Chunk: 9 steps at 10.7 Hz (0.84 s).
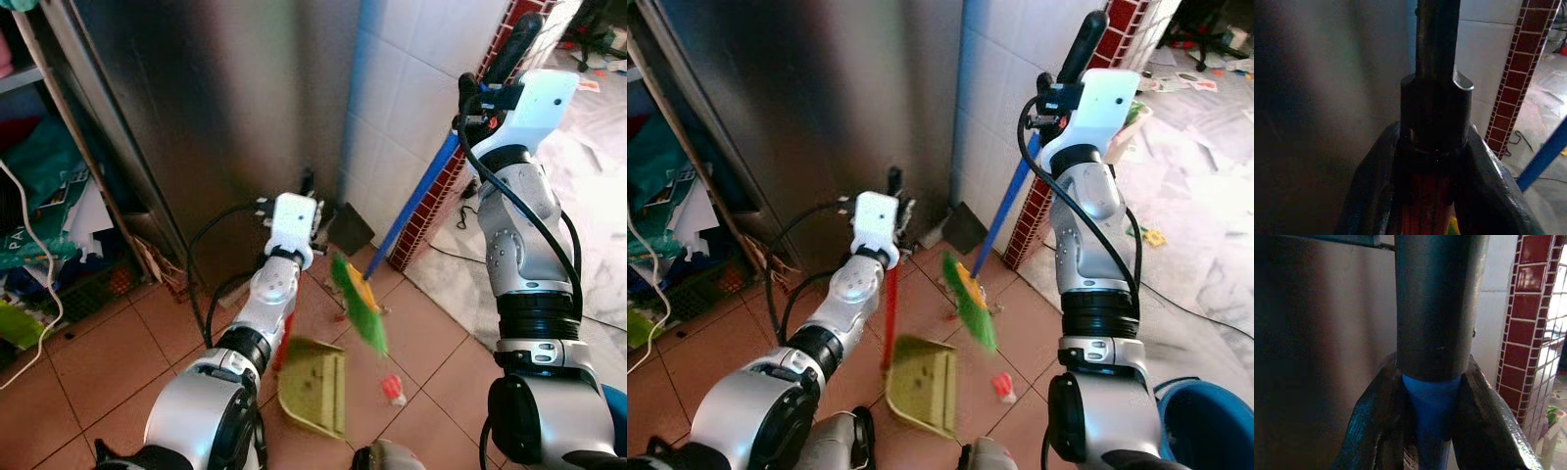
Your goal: Sweep floor
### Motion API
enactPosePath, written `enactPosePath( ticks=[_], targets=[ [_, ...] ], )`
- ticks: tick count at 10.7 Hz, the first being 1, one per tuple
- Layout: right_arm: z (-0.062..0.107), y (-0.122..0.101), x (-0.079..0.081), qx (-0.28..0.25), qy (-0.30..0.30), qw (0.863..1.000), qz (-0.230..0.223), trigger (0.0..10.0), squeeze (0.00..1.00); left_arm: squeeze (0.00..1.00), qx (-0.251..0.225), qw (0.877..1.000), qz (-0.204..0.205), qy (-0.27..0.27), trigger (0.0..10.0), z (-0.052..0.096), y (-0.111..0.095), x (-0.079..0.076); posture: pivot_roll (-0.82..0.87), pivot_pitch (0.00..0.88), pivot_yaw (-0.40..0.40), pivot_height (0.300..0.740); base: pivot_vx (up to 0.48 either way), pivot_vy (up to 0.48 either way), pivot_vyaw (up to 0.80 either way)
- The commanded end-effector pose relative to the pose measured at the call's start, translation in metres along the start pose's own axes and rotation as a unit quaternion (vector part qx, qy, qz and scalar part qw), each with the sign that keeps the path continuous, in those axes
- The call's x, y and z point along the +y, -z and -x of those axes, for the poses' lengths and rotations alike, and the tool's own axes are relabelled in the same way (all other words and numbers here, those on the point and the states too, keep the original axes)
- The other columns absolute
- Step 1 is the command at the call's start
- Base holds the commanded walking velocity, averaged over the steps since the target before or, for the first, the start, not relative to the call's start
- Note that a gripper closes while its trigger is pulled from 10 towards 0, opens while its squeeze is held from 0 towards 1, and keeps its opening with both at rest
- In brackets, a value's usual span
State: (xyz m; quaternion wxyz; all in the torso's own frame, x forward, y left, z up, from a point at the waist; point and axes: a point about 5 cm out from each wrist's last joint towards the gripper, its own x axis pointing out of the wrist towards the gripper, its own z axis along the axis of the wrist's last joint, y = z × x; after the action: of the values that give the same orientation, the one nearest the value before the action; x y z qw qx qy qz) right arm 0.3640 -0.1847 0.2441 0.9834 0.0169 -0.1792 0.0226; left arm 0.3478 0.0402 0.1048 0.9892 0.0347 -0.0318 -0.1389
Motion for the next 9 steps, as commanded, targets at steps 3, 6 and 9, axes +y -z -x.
enactPosePath(
  ticks=[3, 6, 9],
  targets=[
    [-0.002, -0.014, -0.013, -0.048, 0.033, 0.993, 0.105, 10.0, 0.0, 0.0, -0.096, 0.994, -0.028, -0.036, 10.0, -0.007, -0.034, 0.022, -0.13, 0.082, 0.003, 0.74, 0.0, 0.0, 0.0],
    [0.008, 0.008, -0.008, -0.007, 0.074, 0.983, 0.165, 10.0, 0.0, 0.0, -0.059, 0.995, -0.045, -0.06, 10.0, 0.003, -0.012, 0.039, -0.11, 0.131, 0.004, 0.74, 0.0, 0.0, 0.0],
    [0.035, 0.046, -0.022, 0.088, 0.136, 0.963, 0.215, 10.0, 0.0, 0.0, -0.05, 0.997, -0.048, -0.032, 10.0, 0.007, -0.005, 0.024, -0.12, 0.119, -0.002, 0.74, 0.0, 0.0, 0.0]
  ],
)
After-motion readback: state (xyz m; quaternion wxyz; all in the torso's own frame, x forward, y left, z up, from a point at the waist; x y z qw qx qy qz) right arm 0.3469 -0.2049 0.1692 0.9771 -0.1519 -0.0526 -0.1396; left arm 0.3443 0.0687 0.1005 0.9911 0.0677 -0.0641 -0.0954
